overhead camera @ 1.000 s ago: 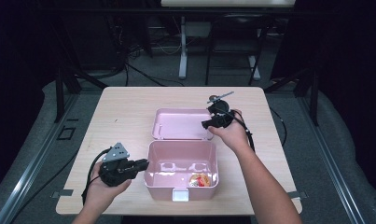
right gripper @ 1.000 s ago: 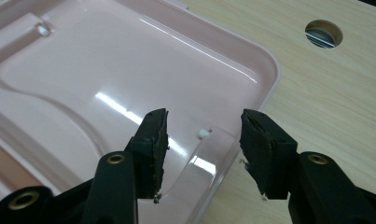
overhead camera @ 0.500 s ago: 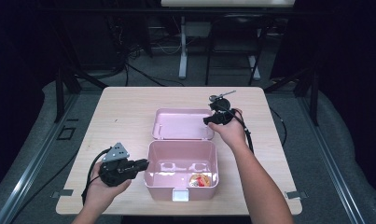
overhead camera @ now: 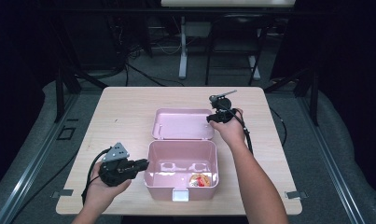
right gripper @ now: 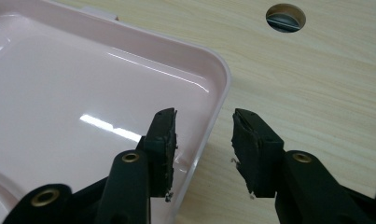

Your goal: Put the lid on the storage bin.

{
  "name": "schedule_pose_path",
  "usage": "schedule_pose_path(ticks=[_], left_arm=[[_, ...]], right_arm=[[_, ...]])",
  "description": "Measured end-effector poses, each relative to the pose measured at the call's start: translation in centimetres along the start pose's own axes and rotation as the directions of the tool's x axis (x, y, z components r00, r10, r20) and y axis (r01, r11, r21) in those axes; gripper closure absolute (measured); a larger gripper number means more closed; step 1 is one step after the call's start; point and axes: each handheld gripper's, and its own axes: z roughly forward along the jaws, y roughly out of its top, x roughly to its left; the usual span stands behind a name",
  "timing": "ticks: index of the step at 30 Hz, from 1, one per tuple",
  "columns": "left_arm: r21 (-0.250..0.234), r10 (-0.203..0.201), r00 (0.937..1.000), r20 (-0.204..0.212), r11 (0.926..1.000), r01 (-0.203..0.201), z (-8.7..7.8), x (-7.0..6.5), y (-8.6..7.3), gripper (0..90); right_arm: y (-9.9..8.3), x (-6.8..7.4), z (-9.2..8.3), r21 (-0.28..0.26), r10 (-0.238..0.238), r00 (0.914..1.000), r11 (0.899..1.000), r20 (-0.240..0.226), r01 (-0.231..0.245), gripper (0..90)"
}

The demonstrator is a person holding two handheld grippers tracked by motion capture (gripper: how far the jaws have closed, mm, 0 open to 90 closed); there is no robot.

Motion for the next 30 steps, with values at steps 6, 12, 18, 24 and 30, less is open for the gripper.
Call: schedule_pose_path(ticks=[6, 12, 18, 24, 30], left_arm=[[-0.003, 0.000, 1.0000, -0.002, 1.0000, 0.000, 0.0, 0.0, 0.0, 81.8], [0.000, -0.001, 1.0000, 0.000, 1.0000, 0.001, 0.0, 0.0, 0.0, 81.8], [0.000, 0.000, 1.0000, 0.000, 1.0000, 0.000, 0.0, 0.0, 0.0, 81.9], [0.000, 0.000, 1.0000, 0.002, 1.0000, 0.000, 0.0, 0.0, 0.0, 81.9], [-0.001, -0.003, 1.0000, 0.005, 1.0000, 0.003, 0.0, 0.0, 0.0, 81.9]], right_arm=[[0.0, 0.2, 0.2, 0.013, 0.012, 0.9999, 1.000, 0.012, -0.012, 66.8], [0.0, 0.5, 0.5, 0.027, 0.034, 0.9991, 0.999, 0.026, -0.035, 73.4], [0.0, 0.5, 0.6, 0.034, 0.060, 0.9975, 0.998, 0.039, -0.061, 76.3], [-0.1, 0.7, 1.0, 0.049, 0.060, 0.9971, 0.997, 0.046, -0.063, 76.9], [0.0, 0.7, 1.1, 0.057, 0.104, 0.9932, 0.993, 0.052, -0.107, 79.0]])
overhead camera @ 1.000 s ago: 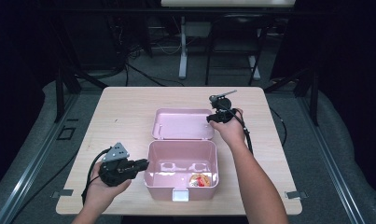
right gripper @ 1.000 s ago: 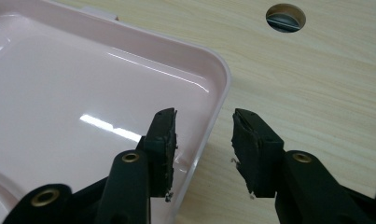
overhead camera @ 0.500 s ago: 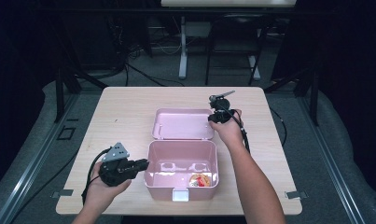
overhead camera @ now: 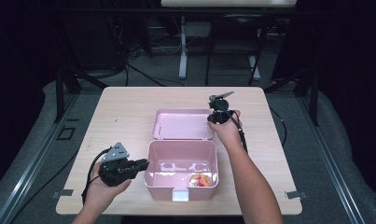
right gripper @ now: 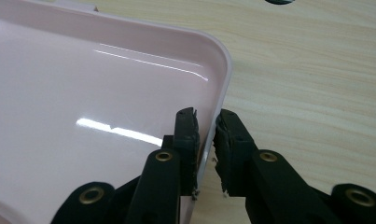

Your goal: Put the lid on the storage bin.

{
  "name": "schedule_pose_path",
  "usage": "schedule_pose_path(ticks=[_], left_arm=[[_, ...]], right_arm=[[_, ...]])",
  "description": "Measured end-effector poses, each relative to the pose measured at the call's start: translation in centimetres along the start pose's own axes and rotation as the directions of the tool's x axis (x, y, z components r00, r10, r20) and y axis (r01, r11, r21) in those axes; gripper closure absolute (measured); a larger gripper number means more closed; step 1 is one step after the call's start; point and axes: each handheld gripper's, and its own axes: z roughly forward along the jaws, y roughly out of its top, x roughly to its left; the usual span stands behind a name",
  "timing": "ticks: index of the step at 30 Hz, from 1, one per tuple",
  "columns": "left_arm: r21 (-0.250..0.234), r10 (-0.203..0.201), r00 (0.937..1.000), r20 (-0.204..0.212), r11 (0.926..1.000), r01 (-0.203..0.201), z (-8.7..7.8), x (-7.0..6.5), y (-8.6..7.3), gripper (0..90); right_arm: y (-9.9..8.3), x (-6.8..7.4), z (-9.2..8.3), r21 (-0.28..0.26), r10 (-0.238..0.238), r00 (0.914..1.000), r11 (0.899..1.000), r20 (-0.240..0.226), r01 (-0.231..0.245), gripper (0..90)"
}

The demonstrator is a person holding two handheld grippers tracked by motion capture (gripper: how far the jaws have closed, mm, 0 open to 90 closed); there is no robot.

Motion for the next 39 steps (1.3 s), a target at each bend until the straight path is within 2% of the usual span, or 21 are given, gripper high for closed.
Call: schedule_pose_path(ticks=[9, 39], left_arm=[[-0.003, 0.001, 1.0000, 0.000, 1.0000, -0.001, 0.03, 0.02, -0.01, 81.8], [0.001, 0.002, 1.0000, 0.001, 1.0000, -0.002, 0.01, 0.01, 0.01, 81.8]], right_arm=[[-0.02, 0.01, -0.20, -0.013, 0.024, 0.9997, 1.000, 0.001, -0.024, 80.9], [0.03, 0.35, -0.78, -0.044, 0.027, 0.9995, 0.999, 0.018, -0.026, 82.6]])
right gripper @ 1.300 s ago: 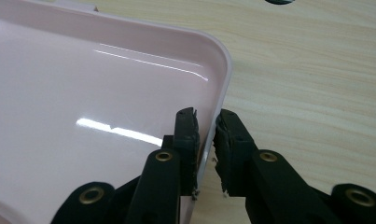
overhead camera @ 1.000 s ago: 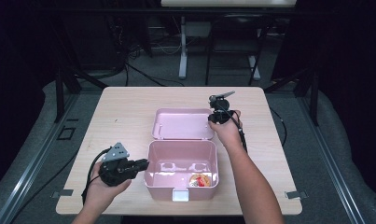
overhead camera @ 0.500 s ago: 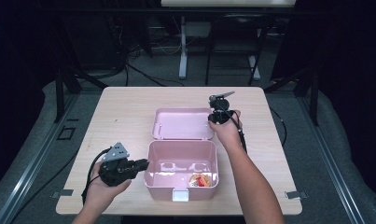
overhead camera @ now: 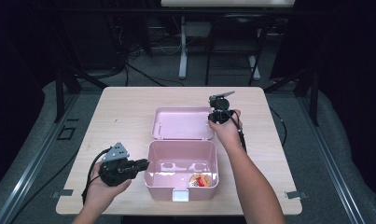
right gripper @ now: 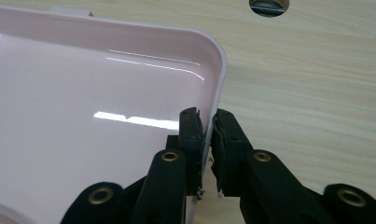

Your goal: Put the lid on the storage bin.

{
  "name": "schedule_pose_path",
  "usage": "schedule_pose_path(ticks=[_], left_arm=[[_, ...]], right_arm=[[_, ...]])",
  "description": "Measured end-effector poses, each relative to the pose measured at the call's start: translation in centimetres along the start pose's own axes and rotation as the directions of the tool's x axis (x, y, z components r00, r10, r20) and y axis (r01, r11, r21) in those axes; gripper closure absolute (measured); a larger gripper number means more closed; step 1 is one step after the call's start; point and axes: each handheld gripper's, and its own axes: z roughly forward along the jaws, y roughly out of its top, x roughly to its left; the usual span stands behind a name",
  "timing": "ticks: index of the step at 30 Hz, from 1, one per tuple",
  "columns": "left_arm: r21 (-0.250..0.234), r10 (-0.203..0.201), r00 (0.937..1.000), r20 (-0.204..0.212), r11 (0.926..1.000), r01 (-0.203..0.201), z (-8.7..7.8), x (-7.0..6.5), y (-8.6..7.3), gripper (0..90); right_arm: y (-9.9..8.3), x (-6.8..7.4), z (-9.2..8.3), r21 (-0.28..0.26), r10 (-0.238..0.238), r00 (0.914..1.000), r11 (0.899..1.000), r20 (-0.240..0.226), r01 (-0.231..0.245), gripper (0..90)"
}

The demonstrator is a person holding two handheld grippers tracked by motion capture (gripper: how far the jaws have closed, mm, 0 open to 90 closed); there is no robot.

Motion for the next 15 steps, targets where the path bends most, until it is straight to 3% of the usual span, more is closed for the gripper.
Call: schedule_pose_path(ticks=[15], left_arm=[[-0.001, -0.001, 1.0000, 0.001, 1.0000, 0.001, 0.01, 0.00, -0.01, 81.8]], right_arm=[[-0.03, 0.22, -0.67, -0.041, -0.002, 0.9999, 0.999, 0.012, 0.003, 83.5]])
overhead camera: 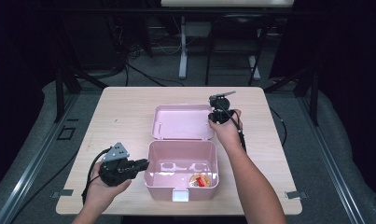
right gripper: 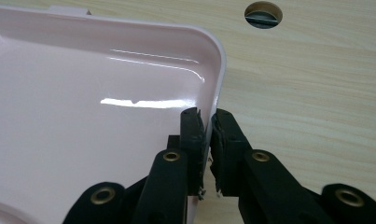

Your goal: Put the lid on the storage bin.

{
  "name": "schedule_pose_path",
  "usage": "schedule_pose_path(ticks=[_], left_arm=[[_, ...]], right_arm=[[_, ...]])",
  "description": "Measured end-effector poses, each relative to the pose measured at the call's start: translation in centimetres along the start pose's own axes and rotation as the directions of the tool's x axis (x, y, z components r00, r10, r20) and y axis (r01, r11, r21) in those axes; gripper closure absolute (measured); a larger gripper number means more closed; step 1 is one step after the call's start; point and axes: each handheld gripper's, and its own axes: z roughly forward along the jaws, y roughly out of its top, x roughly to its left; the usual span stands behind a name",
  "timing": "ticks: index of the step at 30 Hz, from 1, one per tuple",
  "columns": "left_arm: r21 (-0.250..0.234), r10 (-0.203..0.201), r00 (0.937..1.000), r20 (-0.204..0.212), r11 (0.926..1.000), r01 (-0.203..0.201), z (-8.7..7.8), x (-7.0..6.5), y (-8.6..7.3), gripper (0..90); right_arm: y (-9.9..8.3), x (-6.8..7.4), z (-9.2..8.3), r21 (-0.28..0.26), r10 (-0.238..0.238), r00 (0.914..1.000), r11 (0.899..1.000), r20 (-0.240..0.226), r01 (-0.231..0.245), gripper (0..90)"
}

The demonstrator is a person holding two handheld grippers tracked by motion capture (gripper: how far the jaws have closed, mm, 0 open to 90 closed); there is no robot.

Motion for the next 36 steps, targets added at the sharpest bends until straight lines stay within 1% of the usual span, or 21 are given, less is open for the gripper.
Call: schedule_pose_path(ticks=[2, 5, 9, 15, 16, 20, 30, 32, 36], left_arm=[[-0.003, 0.001, 1.0000, 0.001, 1.0000, -0.001, 0.0, 0.0, 0.0, 81.8], [0.000, 0.004, 1.0000, -0.001, 1.0000, -0.004, 0.0, 0.0, 0.0, 81.8], [-0.001, 0.004, 1.0000, -0.002, 1.0000, -0.004, 0.0, 0.0, 0.0, 81.8], [0.000, 0.004, 1.0000, -0.002, 1.0000, -0.004, 0.0, 0.0, 0.0, 81.8], [0.000, 0.003, 1.0000, -0.002, 1.0000, -0.003, 0.0, 0.0, 0.0, 81.9], [-0.001, 0.000, 1.0000, -0.003, 1.0000, 0.000, 0.0, 0.0, 0.0, 81.9], [-0.007, 0.000, 1.0000, -0.007, 1.0000, 0.000, 0.1, -0.1, 0.0, 81.8], [-0.006, 0.000, 1.0000, -0.008, 1.0000, 0.000, 0.1, -0.1, 0.0, 81.8], [-0.006, -0.002, 1.0000, -0.009, 1.0000, 0.002, 0.1, -0.1, 0.0, 81.8]], right_arm=[[0.0, 0.0, 0.0, 0.003, 0.004, 1.0000, 1.000, 0.002, -0.004, 83.6], [0.0, 0.1, -0.2, -0.008, 0.004, 1.0000, 1.000, 0.006, -0.004, 83.9], [0.1, 0.0, -0.5, -0.020, 0.009, 1.0000, 1.000, 0.000, -0.009, 83.9], [0.3, 0.1, -1.0, -0.025, 0.002, 1.0000, 1.000, 0.003, -0.002, 84.3], [0.4, 0.2, -1.3, -0.040, -0.001, 1.0000, 0.999, 0.006, 0.002, 84.5], [0.6, 0.3, -1.9, -0.055, -0.023, 0.9996, 0.998, 0.014, 0.024, 84.5], [0.9, 0.5, -2.9, -0.094, -0.029, 0.9996, 0.995, 0.007, 0.029, 85.7], [0.9, 0.6, -3.4, -0.113, -0.033, 0.9994, 0.993, 0.008, 0.034, 85.8], [0.8, 0.6, -3.8, -0.132, -0.044, 0.9990, 0.990, 0.012, 0.045, 85.9]])
